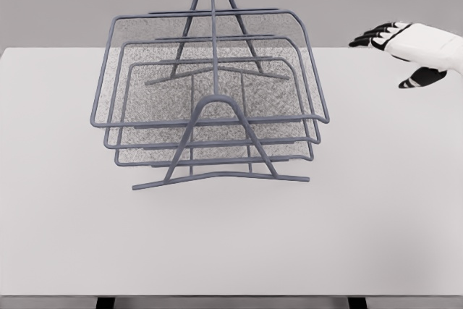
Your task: Pull out the upper folder box with right arm
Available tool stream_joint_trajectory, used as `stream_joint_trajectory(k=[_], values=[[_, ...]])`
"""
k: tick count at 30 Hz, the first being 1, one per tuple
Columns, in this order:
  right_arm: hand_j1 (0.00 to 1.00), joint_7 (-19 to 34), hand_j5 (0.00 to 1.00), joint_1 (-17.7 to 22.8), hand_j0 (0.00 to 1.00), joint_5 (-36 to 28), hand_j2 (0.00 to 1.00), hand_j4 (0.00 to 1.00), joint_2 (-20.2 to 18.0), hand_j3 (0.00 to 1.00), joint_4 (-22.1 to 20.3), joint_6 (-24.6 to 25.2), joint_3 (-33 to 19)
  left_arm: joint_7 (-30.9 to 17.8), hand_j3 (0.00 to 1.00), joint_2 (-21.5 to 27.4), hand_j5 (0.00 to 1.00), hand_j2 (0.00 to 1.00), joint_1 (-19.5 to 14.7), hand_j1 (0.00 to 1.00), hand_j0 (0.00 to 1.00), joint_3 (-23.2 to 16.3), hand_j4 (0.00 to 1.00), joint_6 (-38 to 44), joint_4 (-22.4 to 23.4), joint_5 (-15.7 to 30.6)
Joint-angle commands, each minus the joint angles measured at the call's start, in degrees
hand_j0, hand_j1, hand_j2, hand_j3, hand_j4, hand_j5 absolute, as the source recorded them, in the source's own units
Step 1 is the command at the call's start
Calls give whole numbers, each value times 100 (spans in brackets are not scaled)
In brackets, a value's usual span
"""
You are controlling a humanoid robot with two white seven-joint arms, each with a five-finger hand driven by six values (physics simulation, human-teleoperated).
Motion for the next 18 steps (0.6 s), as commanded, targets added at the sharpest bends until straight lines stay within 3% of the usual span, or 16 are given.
stream_joint_trajectory(k=[1, 4, 9, 13, 16, 18], values=[[100, 3, 100, -9, 100, 84, 100, 100, -12, 100, 14, -32, 32, 0, 100, 0, 100, 100, 0, 100, 100, 6, 100, -1, 3, -2], [100, 3, 100, -167, 100, 110, 100, 100, 577, 100, 5, -32, 234, 0, 100, 0, 100, 100, 0, 100, 100, -3, 100, -1, 3, -2], [100, 3, 100, -325, 100, 110, 100, 100, 621, 100, -21, -32, 515, 0, 100, 0, 100, 100, 0, 100, 100, -3, 100, -1, 3, -2], [100, 3, 100, -325, 100, 119, 100, 100, 964, 100, -65, -32, 568, 0, 100, 0, 100, 100, 0, 100, 100, -3, 100, -1, 3, -2], [100, 3, 100, -431, 100, 102, 100, 100, 999, 100, -355, -32, 427, 0, 100, 0, 100, 100, 0, 100, 100, -3, 100, -1, 3, -2], [100, 3, 100, -325, 100, 110, 100, 100, 999, 100, -302, -32, 480, 0, 100, 0, 100, 100, 0, 100, 100, -3, 100, -1, 3, -2]])
